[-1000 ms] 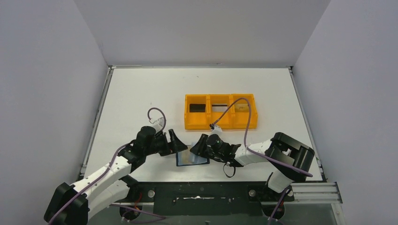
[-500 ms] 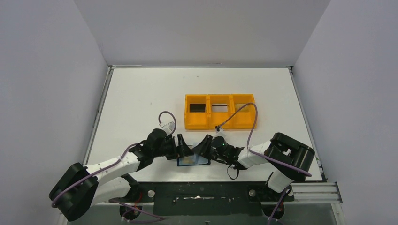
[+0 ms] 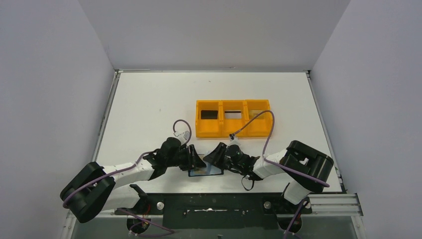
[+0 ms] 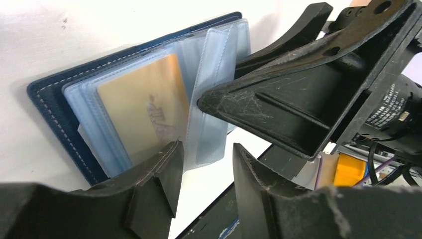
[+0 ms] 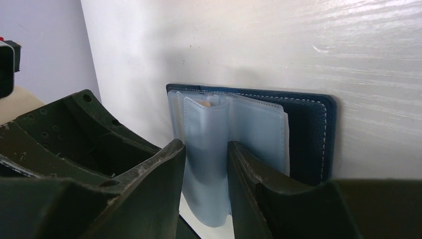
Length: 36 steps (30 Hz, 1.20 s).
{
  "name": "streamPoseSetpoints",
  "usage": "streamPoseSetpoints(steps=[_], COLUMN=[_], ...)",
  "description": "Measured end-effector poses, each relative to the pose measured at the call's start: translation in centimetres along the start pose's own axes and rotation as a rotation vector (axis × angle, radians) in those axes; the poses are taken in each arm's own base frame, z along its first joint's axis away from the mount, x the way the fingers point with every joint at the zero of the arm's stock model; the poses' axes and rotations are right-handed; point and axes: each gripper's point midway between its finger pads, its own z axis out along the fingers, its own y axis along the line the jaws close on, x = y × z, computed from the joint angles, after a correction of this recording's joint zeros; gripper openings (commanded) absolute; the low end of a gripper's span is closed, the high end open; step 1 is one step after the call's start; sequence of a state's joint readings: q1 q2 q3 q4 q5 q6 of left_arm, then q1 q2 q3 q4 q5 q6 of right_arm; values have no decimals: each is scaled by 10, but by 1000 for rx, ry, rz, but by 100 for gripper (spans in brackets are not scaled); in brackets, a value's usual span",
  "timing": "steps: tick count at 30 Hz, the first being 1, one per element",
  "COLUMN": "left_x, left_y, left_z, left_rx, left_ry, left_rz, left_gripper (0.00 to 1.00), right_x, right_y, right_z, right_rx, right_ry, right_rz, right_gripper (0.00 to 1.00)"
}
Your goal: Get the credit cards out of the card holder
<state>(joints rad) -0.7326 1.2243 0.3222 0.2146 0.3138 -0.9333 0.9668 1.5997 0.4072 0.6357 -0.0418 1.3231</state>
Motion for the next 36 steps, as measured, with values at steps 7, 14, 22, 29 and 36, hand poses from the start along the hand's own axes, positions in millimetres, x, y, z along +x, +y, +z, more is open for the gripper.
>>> streamPoseSetpoints(steps=[7,14,22,29,36], left_x=[0,1,-11,4,11], left_y=[-14,-23,-45,-61,-57], left_z=[1,6,18,46,49], left_rx=[72,94,126,118,51], left_ry=[12,43,42,121,109], left_rz=[18,59,125,178,209], left_gripper=[38,38,42,46,46], right_x=[-4,-21,-50,-68,-74], right_y=[5,13,9,-5,-4], right_z=[-6,-23,-59,-92,-102], right_rx=[-4,44,145,231,232], right_ry=[-7,-59,-197,-303,-334], right_rz=[-24,-78,-98,-83,-81], right_gripper=[51,68,78,73,59])
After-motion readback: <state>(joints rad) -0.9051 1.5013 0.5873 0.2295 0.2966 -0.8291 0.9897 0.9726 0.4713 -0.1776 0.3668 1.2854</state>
